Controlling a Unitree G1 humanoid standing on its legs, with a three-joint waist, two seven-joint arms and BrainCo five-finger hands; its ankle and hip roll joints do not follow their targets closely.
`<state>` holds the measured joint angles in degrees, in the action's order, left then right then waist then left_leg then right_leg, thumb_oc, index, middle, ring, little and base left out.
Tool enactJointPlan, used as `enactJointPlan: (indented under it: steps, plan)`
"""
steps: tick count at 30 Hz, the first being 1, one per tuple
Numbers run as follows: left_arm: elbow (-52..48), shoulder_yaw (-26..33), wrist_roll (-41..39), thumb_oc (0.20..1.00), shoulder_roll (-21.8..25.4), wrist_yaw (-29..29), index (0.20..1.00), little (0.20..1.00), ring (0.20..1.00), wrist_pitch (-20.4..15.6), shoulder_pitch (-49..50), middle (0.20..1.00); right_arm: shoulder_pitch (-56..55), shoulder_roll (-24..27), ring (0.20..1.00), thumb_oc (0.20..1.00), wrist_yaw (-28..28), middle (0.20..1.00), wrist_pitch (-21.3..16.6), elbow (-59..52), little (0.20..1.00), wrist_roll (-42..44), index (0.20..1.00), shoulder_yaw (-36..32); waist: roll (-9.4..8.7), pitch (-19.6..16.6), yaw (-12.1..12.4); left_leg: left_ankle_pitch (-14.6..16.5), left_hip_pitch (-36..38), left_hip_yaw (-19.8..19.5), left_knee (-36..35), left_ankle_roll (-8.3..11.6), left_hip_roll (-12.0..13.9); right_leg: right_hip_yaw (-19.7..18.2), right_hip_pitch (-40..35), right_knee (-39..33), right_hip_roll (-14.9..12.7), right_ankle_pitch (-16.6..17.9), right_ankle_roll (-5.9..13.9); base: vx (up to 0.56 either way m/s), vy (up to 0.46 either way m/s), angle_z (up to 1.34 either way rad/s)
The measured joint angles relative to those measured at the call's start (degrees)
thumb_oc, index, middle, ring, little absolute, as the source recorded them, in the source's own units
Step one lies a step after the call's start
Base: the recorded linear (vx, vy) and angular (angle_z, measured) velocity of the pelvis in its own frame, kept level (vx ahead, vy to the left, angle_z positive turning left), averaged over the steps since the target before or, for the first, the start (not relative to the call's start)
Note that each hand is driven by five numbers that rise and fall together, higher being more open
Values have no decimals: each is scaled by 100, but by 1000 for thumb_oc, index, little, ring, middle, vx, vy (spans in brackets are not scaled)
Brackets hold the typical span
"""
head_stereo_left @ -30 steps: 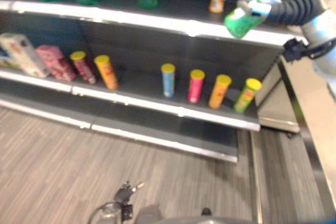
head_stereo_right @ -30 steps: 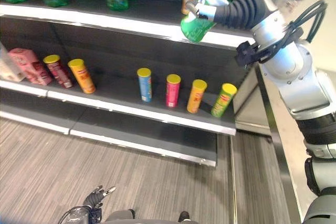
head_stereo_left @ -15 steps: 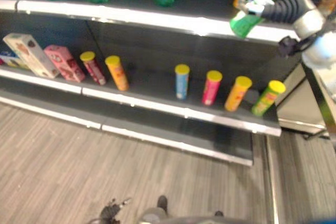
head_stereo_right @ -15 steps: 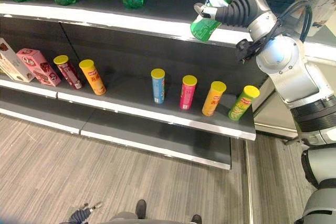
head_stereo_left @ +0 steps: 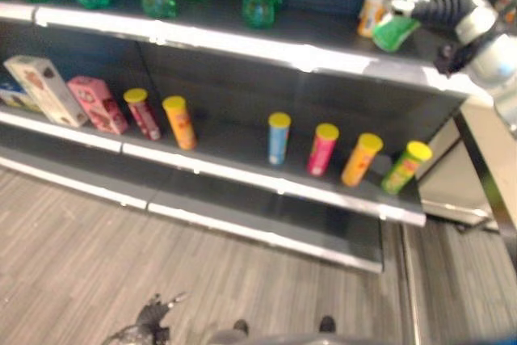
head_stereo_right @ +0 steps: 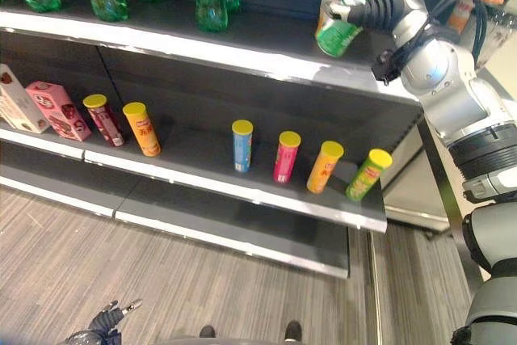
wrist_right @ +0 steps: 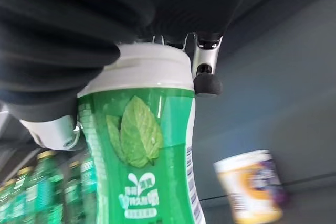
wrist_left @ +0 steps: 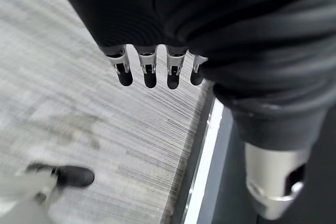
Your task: Put the goods on the table back onto the shelves and tidy them up.
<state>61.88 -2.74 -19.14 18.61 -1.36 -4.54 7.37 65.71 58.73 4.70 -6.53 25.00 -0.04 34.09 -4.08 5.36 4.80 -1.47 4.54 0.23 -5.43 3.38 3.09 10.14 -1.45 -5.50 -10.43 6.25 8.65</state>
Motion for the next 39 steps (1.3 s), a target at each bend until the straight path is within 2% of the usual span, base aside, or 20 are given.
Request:
enactJointPlan:
  steps: [3, 6, 10, 15, 18, 19, 24, 28, 39]
  plan:
    - [-9, -11, 0, 1000, -174, 1, 1000, 1000, 1000, 14, 131, 1000, -1, 122, 200, 200, -36, 200, 89, 176, 200, 1, 200, 151, 82, -31, -14, -75, -58, -133, 35, 136, 195, 165, 3, 2, 217, -27, -103, 78, -93, 20]
    - [0, -11, 0, 1000, -239, 2, 1000, 1000, 1000, 13, 175, 1000, 1, 117, 200, 200, -95, 200, 109, 281, 200, 2, 200, 261, 99, -58, 24, -74, -54, -174, 37, 169, 294, 246, -39, 4, 320, -6, -206, 42, -39, 10]
    - [12, -7, 0, 1000, -234, -2, 1000, 1000, 1000, 1, 103, 1000, 139, -33, 200, 200, -187, 200, 106, 726, 200, -2, 200, 601, 118, -88, 39, -73, -58, -277, 37, 168, 262, 333, -92, 6, 293, -18, -222, 27, -26, 13]
    - [102, -3, 0, 1000, -177, -34, 1000, 1000, 1000, -7, 115, 1000, 207, -174, 200, 200, -260, 200, 100, 1060, 200, -132, 200, 656, 100, -174, 142, -71, -96, -332, 35, 171, 232, 406, -128, 4, 247, -44, -201, 28, -24, 10]
    - [122, -12, -1, 1000, -166, -51, 1000, 1000, 1000, -8, 85, 1000, 225, -218, 200, 200, -255, 200, 125, 1425, 200, -169, 200, 810, 78, -308, 115, -76, -245, -593, 2, 219, 218, 651, -133, 3, 210, -98, -210, 15, -24, 38]
    - [130, -18, -1, 1000, -166, -52, 1000, 1000, 1000, -8, 112, 1000, 242, -217, 200, 200, -257, 200, 123, 1448, 200, -178, 200, 809, 86, -324, 180, -85, -273, -630, 1, 226, 218, 725, -138, 4, 208, -100, -211, 16, -20, 33]
    - [338, -148, 1, 1000, -155, -58, 1000, 1000, 1000, 2, 98, 1000, 262, -206, 200, 200, -265, 200, 117, 1444, 200, -381, 200, 811, 100, -344, 187, -152, -396, -884, 9, 227, 178, 963, -168, 4, 179, -135, -201, 31, -12, 27]
    - [400, -179, 2, 1000, -158, -63, 1000, 1000, 1000, 7, 107, 1000, 342, -233, 200, 200, -273, 200, 108, 1486, 200, -399, 200, 855, 101, -344, 271, -184, -396, -902, 36, 207, 168, 991, -169, 5, 184, -137, -201, 28, -1, 4]
    - [398, -180, 1, 1000, -158, -74, 1000, 1000, 1000, -4, 101, 1000, 374, -253, 200, 200, -268, 200, 114, 1680, 200, -557, 200, 952, 109, -340, 271, -177, -383, -915, 34, 215, 171, 1022, -218, 4, 177, -153, -196, 3, 0, 0]
